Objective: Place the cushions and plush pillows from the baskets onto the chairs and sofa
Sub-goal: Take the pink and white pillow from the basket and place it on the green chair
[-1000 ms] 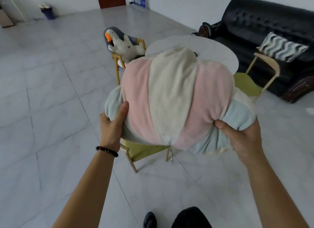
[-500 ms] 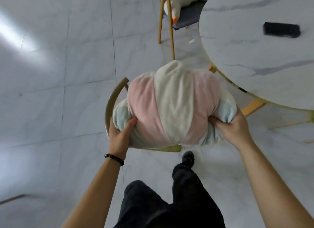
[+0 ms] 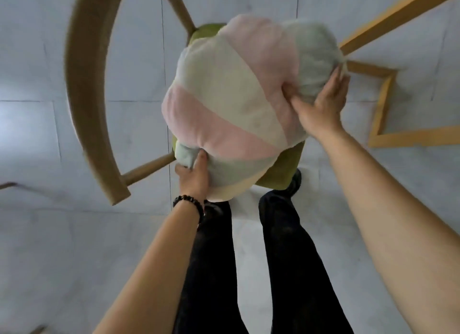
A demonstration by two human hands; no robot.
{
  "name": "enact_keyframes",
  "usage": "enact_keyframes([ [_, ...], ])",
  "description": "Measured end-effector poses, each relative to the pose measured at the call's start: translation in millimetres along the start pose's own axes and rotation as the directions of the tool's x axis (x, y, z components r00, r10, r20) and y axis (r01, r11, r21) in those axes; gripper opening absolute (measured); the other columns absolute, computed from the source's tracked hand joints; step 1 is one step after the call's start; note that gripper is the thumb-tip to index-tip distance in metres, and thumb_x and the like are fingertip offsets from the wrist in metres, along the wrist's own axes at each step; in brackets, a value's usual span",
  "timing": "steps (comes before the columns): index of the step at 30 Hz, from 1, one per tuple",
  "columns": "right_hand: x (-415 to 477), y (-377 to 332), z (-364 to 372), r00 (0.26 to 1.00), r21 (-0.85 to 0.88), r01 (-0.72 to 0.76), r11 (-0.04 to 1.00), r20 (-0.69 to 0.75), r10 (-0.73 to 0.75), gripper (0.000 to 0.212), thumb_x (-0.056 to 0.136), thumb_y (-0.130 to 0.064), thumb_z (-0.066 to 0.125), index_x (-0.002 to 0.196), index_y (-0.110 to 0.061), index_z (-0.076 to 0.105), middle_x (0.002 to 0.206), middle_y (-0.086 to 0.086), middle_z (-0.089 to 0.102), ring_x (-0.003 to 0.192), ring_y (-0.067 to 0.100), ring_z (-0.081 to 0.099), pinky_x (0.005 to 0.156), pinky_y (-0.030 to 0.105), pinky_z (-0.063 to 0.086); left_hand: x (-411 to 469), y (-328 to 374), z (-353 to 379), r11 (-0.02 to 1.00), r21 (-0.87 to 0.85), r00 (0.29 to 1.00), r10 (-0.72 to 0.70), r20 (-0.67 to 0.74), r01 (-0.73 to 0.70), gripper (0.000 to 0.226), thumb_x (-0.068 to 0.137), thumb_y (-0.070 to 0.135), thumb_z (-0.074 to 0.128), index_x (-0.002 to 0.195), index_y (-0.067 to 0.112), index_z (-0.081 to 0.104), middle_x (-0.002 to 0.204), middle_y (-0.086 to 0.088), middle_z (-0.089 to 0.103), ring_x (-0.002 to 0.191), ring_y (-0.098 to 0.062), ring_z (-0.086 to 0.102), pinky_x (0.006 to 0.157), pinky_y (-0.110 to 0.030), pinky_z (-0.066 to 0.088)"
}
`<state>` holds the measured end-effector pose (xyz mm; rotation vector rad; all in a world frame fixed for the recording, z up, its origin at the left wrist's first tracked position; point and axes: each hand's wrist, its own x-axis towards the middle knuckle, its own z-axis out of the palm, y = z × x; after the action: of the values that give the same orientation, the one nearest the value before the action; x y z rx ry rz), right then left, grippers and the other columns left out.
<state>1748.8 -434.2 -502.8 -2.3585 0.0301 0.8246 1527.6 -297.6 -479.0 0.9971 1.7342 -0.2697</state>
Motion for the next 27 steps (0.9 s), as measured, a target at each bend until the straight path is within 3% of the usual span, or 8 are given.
enact_keyframes([
  [4, -24, 14, 34, 0.969, 0.376, 0.004, 0.927, -0.231, 0.089, 0.124, 0.078, -0.069, 0.072, 0.163, -0.016, -0.001, 0.168, 0.014, 0.001, 0.157, 0.027, 0.007, 0.127, 0.045, 0.019, 17, 29, -4, 0.959, 0.238, 0.978, 0.181, -0.100, -0.153, 0.087, 0.092, 0.033, 0.059, 0.161, 0.025, 0.007, 0.161, -0.010, 0.025, 0.140, -0.032, 0.038, 0.117, -0.053, 0.035],
  [7, -40, 18, 40, 0.915, 0.638, -0.156, 0.754, -0.193, 0.353, 0.126, 0.073, -0.080, 0.065, 0.163, -0.026, -0.005, 0.170, 0.007, -0.003, 0.157, 0.021, 0.013, 0.125, 0.044, 0.024, 14, 68, -6, 0.799, 0.307, 0.826, 0.560, -0.066, -0.518, 0.075, 0.090, 0.010, 0.046, 0.159, 0.024, 0.019, 0.161, -0.005, 0.025, 0.144, -0.027, 0.036, 0.114, -0.040, 0.036],
  [9, -53, 26, 46, 0.902, 0.724, -0.296, 0.623, -0.003, 0.431, 0.129, 0.067, -0.086, 0.062, 0.162, -0.032, -0.008, 0.172, 0.001, 0.003, 0.155, 0.021, 0.021, 0.124, 0.046, 0.026, 15, 94, -2, 0.739, 0.231, 0.748, 0.660, -0.062, -0.633, 0.061, 0.102, 0.028, 0.044, 0.160, 0.024, 0.023, 0.163, 0.000, 0.029, 0.148, -0.019, 0.031, 0.116, -0.032, 0.028],
  [12, -73, 34, 60, 0.942, 0.774, -0.334, 0.538, 0.248, 0.228, 0.115, 0.067, -0.086, 0.068, 0.160, -0.038, 0.020, 0.160, -0.006, 0.043, 0.143, 0.019, 0.047, 0.115, 0.051, 0.041, 26, 130, 5, 0.808, 0.109, 0.809, 0.586, -0.038, -0.580, 0.084, 0.097, 0.067, 0.047, 0.163, 0.026, 0.016, 0.169, 0.004, 0.017, 0.154, -0.013, 0.022, 0.117, -0.027, 0.019],
  [16, -75, 21, 72, 0.974, 0.796, -0.226, 0.562, 0.180, 0.138, 0.085, 0.075, -0.070, 0.077, 0.147, -0.043, 0.042, 0.145, -0.014, 0.059, 0.133, 0.014, 0.057, 0.106, 0.050, 0.049, 17, 156, 2, 0.801, 0.235, 0.835, 0.527, 0.160, -0.551, 0.061, 0.080, 0.067, 0.072, 0.119, 0.021, 0.065, 0.121, 0.008, 0.068, 0.105, -0.004, 0.064, 0.094, -0.023, 0.049],
  [19, -69, 8, 67, 0.987, 0.803, -0.157, 0.575, 0.116, 0.108, 0.088, 0.074, -0.081, 0.069, 0.148, -0.038, 0.047, 0.147, -0.008, 0.058, 0.137, 0.017, 0.054, 0.115, 0.052, 0.041, -12, 157, -13, 0.728, 0.234, 0.764, 0.624, 0.165, -0.645, 0.040, 0.075, 0.057, 0.083, 0.075, 0.023, 0.062, 0.072, 0.016, 0.063, 0.060, 0.006, 0.059, 0.057, -0.016, 0.046],
  [24, -63, -29, 69, 0.976, 0.737, -0.155, 0.658, 0.219, -0.015, 0.105, 0.052, -0.099, 0.058, 0.136, -0.035, 0.061, 0.136, -0.010, 0.067, 0.129, 0.008, 0.060, 0.115, 0.040, 0.043, -50, 138, -58, 0.595, 0.225, 0.592, 0.801, -0.090, -0.772, 0.058, 0.067, 0.067, 0.082, 0.099, 0.021, 0.069, 0.098, 0.009, 0.073, 0.094, -0.010, 0.070, 0.082, -0.036, 0.060],
  [27, -49, -55, 86, 0.954, 0.612, -0.122, 0.781, 0.289, -0.077, 0.115, 0.067, -0.097, 0.047, 0.157, -0.027, 0.037, 0.154, -0.005, 0.050, 0.142, 0.012, 0.047, 0.121, 0.039, 0.034, -40, 133, -77, 0.559, 0.385, 0.518, 0.828, -0.214, -0.735, 0.070, 0.067, 0.079, 0.073, 0.103, 0.020, 0.067, 0.096, 0.014, 0.057, 0.105, -0.019, 0.060, 0.093, -0.038, 0.054],
])
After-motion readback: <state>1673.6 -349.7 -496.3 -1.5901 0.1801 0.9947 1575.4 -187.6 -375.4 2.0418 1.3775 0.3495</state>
